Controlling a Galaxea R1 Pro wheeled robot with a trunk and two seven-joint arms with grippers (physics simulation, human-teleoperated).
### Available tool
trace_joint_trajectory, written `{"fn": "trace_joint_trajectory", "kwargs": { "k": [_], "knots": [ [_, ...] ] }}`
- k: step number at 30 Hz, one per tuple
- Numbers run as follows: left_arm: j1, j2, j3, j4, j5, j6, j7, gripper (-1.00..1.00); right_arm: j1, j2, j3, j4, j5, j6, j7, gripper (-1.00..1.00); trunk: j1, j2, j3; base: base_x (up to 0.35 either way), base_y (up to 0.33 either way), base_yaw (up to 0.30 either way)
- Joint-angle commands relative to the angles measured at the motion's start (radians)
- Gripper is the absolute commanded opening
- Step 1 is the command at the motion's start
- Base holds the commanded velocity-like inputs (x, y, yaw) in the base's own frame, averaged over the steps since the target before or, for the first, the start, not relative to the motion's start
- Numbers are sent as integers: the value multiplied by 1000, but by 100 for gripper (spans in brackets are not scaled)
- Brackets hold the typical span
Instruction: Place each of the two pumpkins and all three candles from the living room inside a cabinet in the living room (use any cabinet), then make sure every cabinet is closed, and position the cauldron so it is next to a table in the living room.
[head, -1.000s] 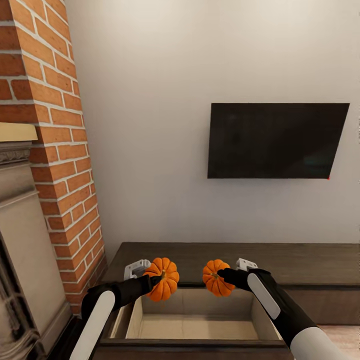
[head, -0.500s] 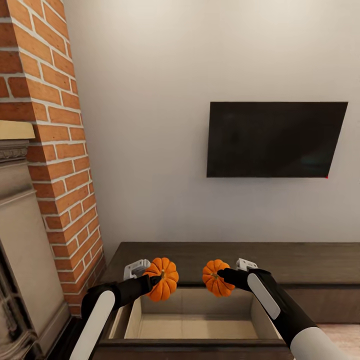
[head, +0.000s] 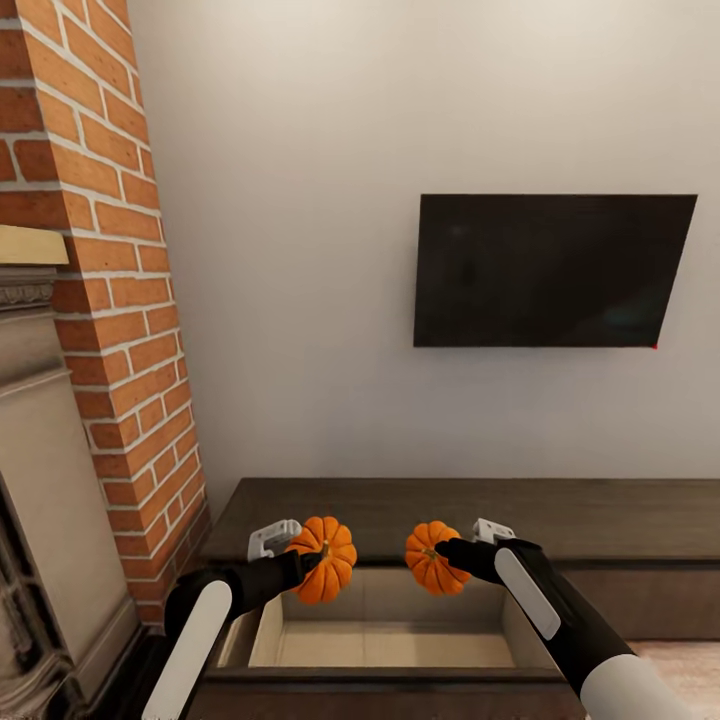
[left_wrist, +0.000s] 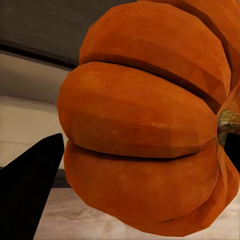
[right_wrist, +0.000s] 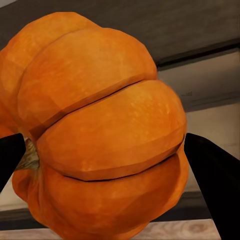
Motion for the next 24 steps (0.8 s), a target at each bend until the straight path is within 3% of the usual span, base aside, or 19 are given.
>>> {"fn": "trace_joint_trajectory", "kwargs": {
  "k": [1,5,12,24],
  "knots": [
    [-1,0,0,-1,11,1,12,-100,-1,-1,4,-1,-11,0,-9,-100,4,-8,-4,0,0,0],
    [-1,0,-1,-1,9,2,12,-100,-1,-1,4,0,-11,0,-7,-100,19,-36,-17,0,0,0],
    [-2,-3,0,3,-38,1,10,-100,-1,-1,4,0,-12,0,-3,-100,46,-85,-39,0,0,0],
    [-5,-4,-2,30,-51,0,9,-100,-1,0,5,7,-12,-1,-4,-100,92,-169,-76,0,0,0]
  ]
}}
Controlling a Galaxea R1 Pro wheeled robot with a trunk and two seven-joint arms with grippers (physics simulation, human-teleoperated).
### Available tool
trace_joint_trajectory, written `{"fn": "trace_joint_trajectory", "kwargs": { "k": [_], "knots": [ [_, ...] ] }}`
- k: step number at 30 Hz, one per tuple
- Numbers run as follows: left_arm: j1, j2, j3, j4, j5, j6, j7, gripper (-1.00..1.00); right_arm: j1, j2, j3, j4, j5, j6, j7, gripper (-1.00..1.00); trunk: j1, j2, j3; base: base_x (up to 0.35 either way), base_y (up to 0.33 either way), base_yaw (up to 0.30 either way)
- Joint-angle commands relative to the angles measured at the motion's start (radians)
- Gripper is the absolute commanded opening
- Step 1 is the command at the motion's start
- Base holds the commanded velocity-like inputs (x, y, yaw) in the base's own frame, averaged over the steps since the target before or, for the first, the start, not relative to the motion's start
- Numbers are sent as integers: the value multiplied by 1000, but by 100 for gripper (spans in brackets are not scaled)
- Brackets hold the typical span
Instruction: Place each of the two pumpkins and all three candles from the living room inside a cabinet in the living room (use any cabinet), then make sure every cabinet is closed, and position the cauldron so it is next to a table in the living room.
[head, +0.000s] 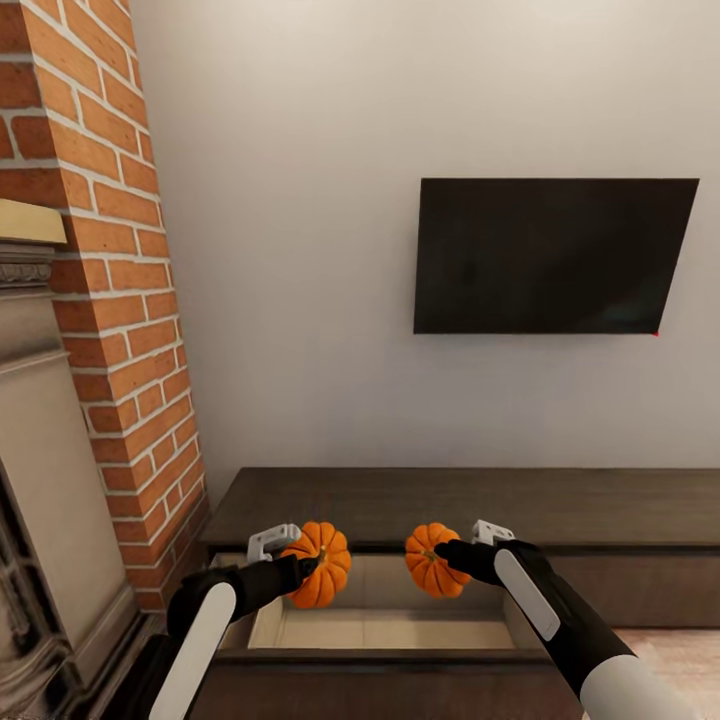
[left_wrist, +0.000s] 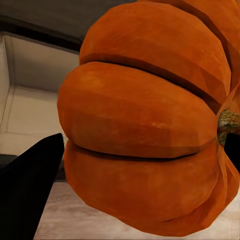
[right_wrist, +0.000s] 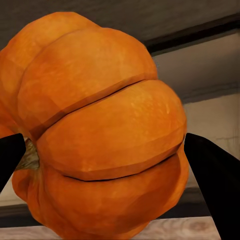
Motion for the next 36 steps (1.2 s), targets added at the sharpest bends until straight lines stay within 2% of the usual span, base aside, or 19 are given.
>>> {"fn": "trace_joint_trajectory", "kwargs": {
  "k": [1,7,13,20,26,33,36],
  "knots": [
    [-1,-1,-1,3,5,1,11,-100,-1,-1,4,0,-11,-1,-10,-100,4,-8,-4,0,0,0],
    [-2,-5,-1,9,-37,0,11,-100,-1,0,7,36,-12,-45,-9,-100,27,-50,-23,0,0,0],
    [-3,-23,-3,32,-62,-25,11,-100,-1,12,51,49,-7,-64,-13,-100,50,-92,-42,0,0,0],
    [-3,-29,-61,61,-90,-98,12,-100,-1,15,60,50,-6,-85,-14,-100,77,-141,-64,0,0,0],
    [-3,-37,-86,83,-94,-143,12,-100,-1,21,61,50,-4,-89,-15,-100,100,-183,-83,0,0,0],
    [-3,-40,-91,91,-95,-156,12,-100,-1,33,62,50,-5,-144,-17,-100,126,-232,-105,0,0,0],
    [-3,-40,-109,92,-95,-178,13,-100,-1,35,62,50,-6,-149,-17,-100,138,-253,-114,0,0,0]
  ]
}}
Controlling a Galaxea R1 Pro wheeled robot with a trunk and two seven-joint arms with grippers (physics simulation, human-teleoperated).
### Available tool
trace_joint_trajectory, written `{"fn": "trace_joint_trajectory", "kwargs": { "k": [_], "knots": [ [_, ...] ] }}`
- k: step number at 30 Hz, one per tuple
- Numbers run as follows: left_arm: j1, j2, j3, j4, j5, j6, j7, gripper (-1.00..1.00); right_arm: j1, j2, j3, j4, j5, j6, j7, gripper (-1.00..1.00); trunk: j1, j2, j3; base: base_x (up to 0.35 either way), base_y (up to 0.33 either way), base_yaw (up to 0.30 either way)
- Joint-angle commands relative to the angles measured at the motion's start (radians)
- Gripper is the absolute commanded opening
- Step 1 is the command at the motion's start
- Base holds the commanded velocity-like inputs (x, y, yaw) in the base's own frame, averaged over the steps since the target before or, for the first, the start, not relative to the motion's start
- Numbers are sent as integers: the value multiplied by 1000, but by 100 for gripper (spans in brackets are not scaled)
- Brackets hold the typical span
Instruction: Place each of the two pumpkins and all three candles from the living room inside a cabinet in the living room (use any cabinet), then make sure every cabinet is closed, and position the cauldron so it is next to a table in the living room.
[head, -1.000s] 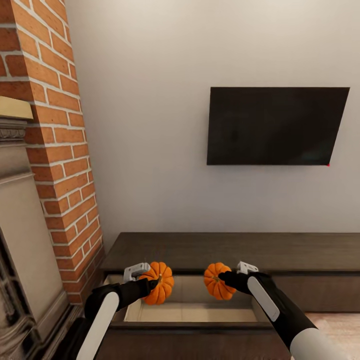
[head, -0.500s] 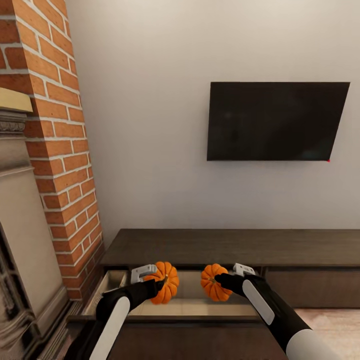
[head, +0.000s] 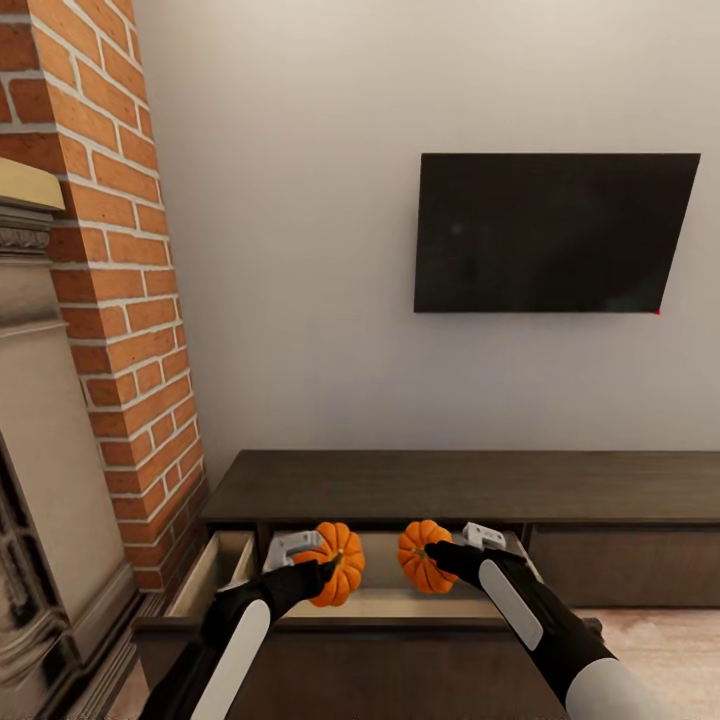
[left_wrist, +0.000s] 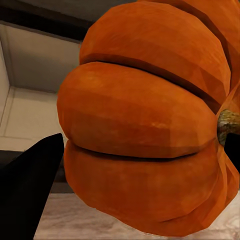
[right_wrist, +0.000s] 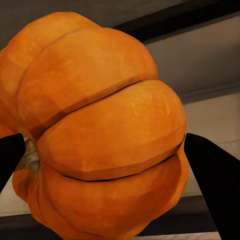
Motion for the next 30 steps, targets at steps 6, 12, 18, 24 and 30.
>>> {"fn": "trace_joint_trajectory", "kwargs": {
  "k": [6,12,18,24,30],
  "knots": [
    [-1,0,-30,16,6,-44,12,-100,-1,-1,4,-2,-11,-6,-11,-100,11,-22,-11,0,0,0],
    [-1,1,-34,15,5,-51,12,-100,-1,-1,4,-2,-11,-15,-10,-100,11,-22,-11,0,0,0],
    [-1,2,-35,16,4,-51,13,-100,-1,-1,4,-2,-12,-16,-10,-100,11,-22,-11,120,0,0],
    [-1,2,-35,16,5,-50,13,-100,-1,-1,4,-2,-12,-16,-10,-100,11,-22,-11,147,0,0],
    [-1,2,-35,16,5,-50,13,-100,-1,-1,4,-2,-12,-16,-10,-100,11,-22,-11,145,0,0]
  ]
}}
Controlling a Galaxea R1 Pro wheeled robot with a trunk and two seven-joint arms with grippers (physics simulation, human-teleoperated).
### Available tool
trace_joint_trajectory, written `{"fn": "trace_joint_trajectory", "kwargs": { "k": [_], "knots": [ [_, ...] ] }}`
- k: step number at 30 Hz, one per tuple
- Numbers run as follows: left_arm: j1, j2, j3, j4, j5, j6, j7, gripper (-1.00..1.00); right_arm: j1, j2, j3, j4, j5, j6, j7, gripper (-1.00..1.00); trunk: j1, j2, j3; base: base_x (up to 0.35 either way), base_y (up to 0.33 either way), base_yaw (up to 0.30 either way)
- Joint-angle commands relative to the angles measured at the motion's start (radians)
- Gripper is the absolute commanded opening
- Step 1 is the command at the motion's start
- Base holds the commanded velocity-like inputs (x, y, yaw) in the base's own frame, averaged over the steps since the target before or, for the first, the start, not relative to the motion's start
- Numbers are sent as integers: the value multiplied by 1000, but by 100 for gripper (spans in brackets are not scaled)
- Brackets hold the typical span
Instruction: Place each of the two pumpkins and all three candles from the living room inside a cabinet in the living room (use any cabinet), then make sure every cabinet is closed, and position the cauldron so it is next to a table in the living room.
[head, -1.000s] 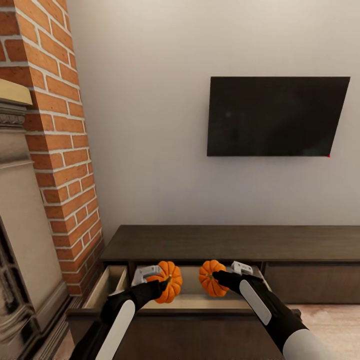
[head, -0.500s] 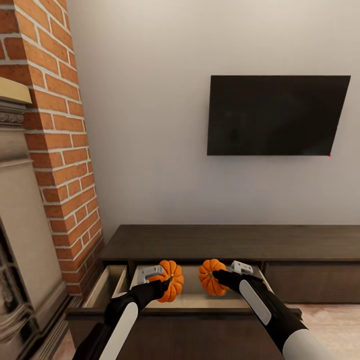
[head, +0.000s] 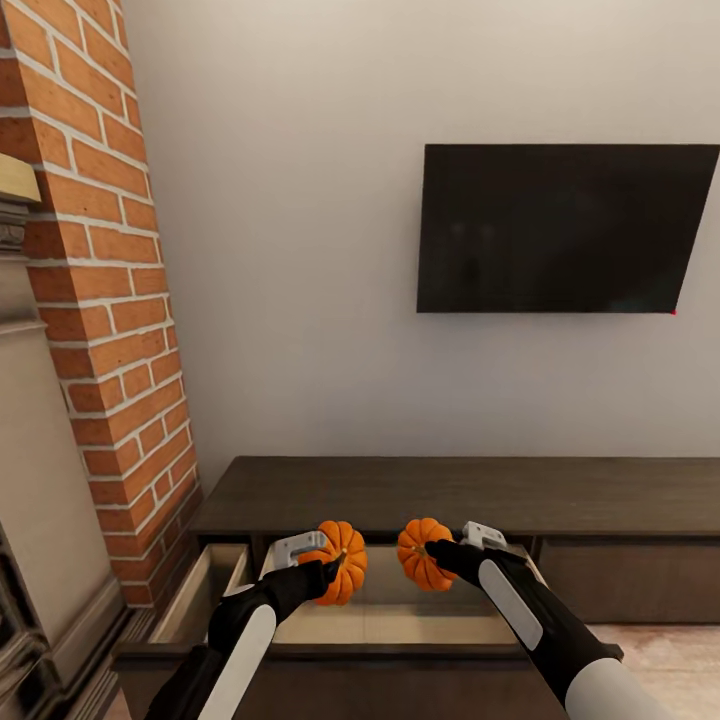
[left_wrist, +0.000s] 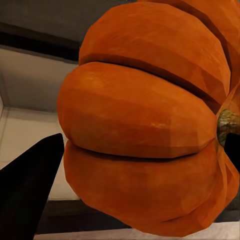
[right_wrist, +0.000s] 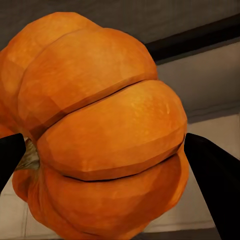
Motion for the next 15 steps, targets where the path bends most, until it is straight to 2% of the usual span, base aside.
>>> {"fn": "trace_joint_trajectory", "kwargs": {
  "k": [1,5,11,15],
  "knots": [
    [-1,0,-1,-1,9,2,11,-100,-1,-1,5,-2,-11,1,-10,-100,0,-1,-1,146,5,0],
    [-1,1,0,-1,9,2,11,-100,-1,-1,5,-1,-13,3,-10,-100,0,-1,-1,175,14,0],
    [-1,2,-1,-4,9,2,11,-100,-1,1,13,38,-15,14,-8,-100,0,-1,-1,37,2,0],
    [-1,2,-1,-4,9,2,11,-100,-2,27,41,90,-13,16,-6,-100,11,-22,-11,4,0,0]
  ]
}}
